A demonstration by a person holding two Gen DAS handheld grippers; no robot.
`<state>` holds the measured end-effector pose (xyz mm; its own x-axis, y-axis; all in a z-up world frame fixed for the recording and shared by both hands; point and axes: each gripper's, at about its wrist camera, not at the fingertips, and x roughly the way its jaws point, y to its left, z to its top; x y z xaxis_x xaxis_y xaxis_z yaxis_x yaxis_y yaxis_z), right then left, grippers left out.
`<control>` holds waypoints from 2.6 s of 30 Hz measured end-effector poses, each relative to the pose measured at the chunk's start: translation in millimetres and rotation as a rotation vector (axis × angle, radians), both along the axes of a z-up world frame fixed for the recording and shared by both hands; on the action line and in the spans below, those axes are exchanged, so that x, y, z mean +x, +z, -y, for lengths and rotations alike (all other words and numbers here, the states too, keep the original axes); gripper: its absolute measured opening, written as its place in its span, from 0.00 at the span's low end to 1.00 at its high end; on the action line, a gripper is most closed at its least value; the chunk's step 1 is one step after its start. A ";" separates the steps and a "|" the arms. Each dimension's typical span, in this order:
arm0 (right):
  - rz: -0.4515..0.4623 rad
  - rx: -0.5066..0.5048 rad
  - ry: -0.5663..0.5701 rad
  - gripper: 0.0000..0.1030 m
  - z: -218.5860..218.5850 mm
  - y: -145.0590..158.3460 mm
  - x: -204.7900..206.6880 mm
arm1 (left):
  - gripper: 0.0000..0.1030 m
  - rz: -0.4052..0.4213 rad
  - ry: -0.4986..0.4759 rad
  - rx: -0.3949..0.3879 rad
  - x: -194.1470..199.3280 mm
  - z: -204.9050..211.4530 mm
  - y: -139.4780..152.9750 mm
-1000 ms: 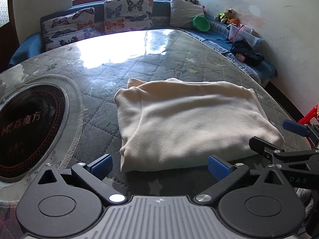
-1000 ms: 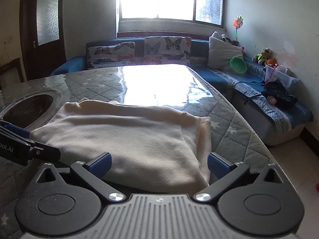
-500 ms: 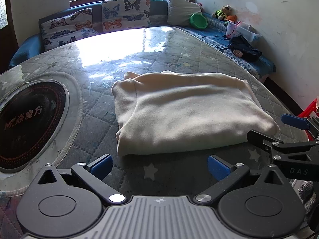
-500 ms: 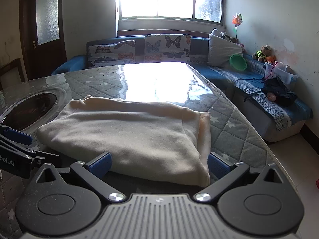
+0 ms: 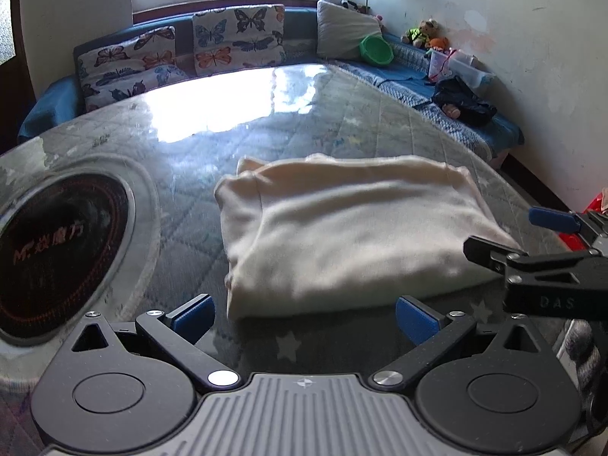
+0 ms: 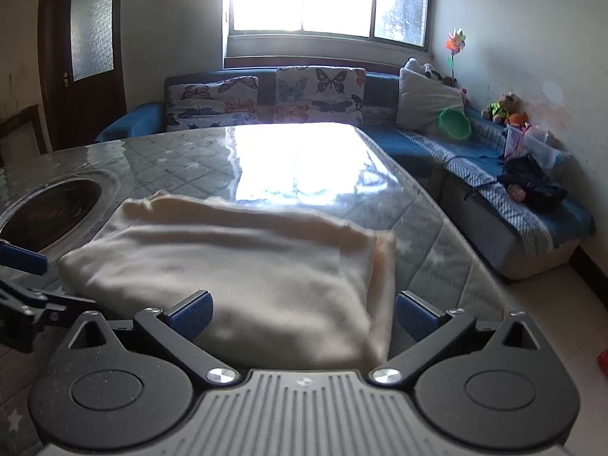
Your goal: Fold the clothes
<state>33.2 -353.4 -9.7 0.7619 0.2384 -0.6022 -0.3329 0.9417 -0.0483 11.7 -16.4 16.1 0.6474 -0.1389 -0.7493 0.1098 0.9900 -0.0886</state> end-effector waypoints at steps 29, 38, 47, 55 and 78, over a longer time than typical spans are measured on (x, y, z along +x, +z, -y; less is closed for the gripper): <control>-0.051 -0.097 0.043 1.00 -38.7 -22.6 130.1 | 1.00 -0.068 -0.023 -0.006 57.4 1.6 -24.2; -0.091 -0.091 0.053 1.00 -59.5 -35.3 152.2 | 1.00 -0.073 -0.021 -0.008 59.2 0.5 -26.2; -0.064 -0.086 0.121 1.00 -68.5 -17.8 138.6 | 1.00 -0.074 -0.019 -0.019 60.6 -2.3 -26.8; -0.103 -0.091 0.148 1.00 -90.5 -35.3 152.5 | 1.00 -0.080 -0.011 -0.023 61.6 -4.2 -28.1; -0.093 -0.104 0.244 1.00 -113.4 -25.4 141.2 | 1.00 -0.090 -0.001 -0.036 63.2 -6.5 -31.9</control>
